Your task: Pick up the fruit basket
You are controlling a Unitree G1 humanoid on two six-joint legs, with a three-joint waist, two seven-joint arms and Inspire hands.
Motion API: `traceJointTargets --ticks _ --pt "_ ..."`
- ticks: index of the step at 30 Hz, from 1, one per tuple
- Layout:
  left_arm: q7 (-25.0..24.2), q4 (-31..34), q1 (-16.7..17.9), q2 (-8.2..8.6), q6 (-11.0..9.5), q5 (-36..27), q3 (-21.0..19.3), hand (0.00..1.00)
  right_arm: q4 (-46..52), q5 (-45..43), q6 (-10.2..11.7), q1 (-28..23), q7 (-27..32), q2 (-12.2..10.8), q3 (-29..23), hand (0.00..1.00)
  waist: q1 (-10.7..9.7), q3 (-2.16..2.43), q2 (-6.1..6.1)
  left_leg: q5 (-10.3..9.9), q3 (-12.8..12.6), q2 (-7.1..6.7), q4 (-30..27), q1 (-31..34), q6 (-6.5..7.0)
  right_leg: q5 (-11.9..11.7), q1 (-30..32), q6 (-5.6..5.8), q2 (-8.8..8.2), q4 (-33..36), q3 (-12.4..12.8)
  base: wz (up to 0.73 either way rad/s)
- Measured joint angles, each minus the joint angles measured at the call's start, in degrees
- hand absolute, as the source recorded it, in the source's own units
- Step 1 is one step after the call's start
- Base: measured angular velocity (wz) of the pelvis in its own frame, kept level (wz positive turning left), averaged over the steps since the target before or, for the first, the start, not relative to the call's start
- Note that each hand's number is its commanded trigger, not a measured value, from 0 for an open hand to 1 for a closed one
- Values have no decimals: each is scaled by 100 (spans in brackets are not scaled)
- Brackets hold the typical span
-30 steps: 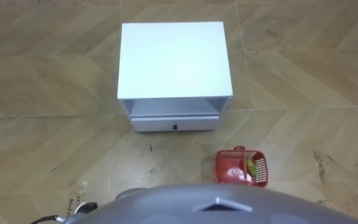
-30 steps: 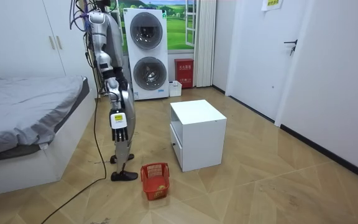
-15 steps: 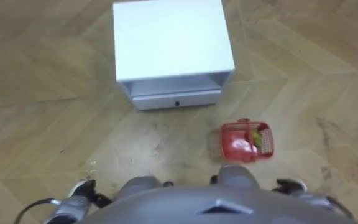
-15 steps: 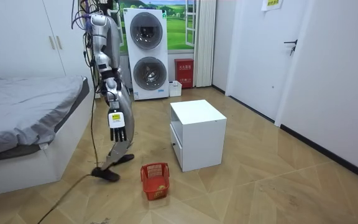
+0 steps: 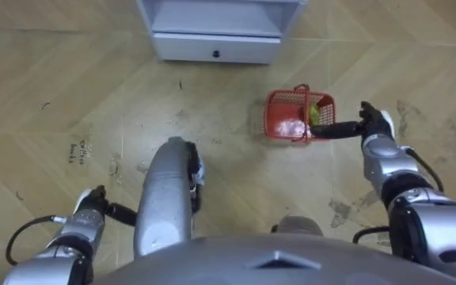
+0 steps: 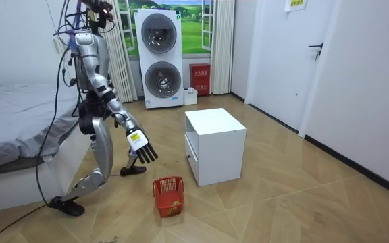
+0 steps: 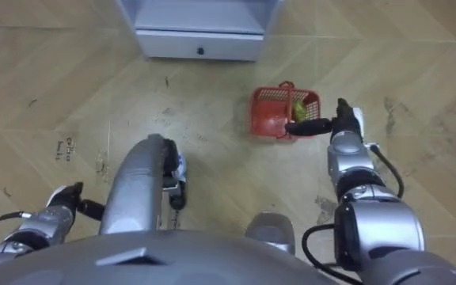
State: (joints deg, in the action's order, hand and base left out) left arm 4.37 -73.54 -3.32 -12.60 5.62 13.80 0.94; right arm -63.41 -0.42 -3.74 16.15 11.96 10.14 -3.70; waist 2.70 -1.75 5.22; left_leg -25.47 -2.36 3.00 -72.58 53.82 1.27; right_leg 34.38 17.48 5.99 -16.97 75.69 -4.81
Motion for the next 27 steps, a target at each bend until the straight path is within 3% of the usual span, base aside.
traceJointTargets --ticks 2,5,7,10,15,20,24,27 --pt "130 -167 -88 10 -92 -86 247 0 326 41 19 14 227 176 -34 0 -134 -13 26 -297 -39 -136 -918 607 121 166 600 2 -250 1455 290 33" --pt "350 -185 -24 -8 -231 -216 396 0 659 223 60 39 384 320 -97 0 -164 -12 31 -658 -198 -349 -1836 1064 286 168 953 2 -516 2763 602 37" --pt "433 -184 20 -6 -296 -303 497 0 796 302 145 81 426 391 -106 0 -219 -37 -18 -797 -258 -506 -2240 1230 348 169 964 2 -621 3261 716 40" --pt "556 -250 42 -4 -381 -368 522 0 856 344 208 153 458 435 -211 0 -321 -29 75 -960 -494 -812 -2725 1455 463 169 957 4 -897 3945 943 48" --pt "627 -333 202 -6 -536 -745 716 0 855 480 253 91 458 463 -213 0 -543 -30 110 -1059 -665 -1089 -3213 1723 531 180 836 14 -995 4531 1121 34" --pt "618 -417 374 9 -735 -764 1070 0 854 489 252 81 439 466 -184 0 -615 -61 220 -1110 -760 -1077 -3340 1814 427 303 868 6 -877 4808 1332 4" --pt "612 -429 513 22 -774 -788 1237 0 870 476 252 79 406 471 -123 0 -675 -44 293 -1146 -749 -1055 -3408 1844 300 327 886 4 -811 4989 1405 0" --pt "610 -427 610 12 -788 -867 1284 0 1048 477 252 78 406 471 -92 0 -723 -44 313 -1153 -689 -1048 -3543 1972 169 413 877 -46 -661 5221 1432 9"
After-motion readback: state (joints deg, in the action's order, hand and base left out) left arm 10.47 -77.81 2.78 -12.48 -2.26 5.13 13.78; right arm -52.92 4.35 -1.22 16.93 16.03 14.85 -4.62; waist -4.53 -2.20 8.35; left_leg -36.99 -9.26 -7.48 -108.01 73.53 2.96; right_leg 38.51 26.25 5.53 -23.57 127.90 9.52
